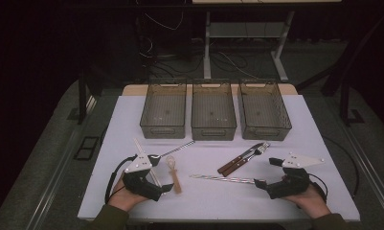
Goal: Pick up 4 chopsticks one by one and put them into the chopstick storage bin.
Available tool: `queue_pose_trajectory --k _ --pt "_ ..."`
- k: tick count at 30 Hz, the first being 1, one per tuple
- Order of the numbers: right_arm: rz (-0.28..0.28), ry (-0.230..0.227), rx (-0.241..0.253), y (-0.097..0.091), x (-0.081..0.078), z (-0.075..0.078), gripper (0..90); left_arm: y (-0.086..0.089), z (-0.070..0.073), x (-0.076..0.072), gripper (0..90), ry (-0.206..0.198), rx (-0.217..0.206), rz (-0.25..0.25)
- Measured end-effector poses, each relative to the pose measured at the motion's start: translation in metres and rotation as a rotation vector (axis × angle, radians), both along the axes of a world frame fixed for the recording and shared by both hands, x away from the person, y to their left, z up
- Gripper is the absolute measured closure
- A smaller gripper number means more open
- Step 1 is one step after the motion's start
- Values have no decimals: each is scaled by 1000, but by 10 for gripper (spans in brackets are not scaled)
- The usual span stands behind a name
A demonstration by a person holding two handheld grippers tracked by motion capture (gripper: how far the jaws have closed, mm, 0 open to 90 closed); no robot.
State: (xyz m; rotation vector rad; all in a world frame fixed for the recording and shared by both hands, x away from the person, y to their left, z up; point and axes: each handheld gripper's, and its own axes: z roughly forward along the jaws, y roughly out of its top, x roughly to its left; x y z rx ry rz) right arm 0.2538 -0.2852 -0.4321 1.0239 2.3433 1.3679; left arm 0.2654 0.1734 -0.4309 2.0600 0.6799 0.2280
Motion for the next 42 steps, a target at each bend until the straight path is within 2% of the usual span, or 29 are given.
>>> queue_pose_trajectory --k 10,22,28,30,35,38,42 --pt "-7 -3 4 -1 0 0 8 1 2 0 9 2 10 -3" --pt "-12 -8 8 -3 0 1 8 12 9 1 109 -7 7 42" --pt "-18 -9 3 -2 0 2 8 25 12 3 235 -12 14 90" --pt "-18 -8 3 -2 0 2 8 27 12 4 326 -9 12 103" --pt "-16 -7 0 -2 0 1 8 44 17 8 490 -8 -5 177" --pt "-16 -5 0 -2 0 1 8 49 18 11 575 -8 3 203" --pt "-15 -4 -1 -1 0 1 8 59 17 20 662 8 30 264"
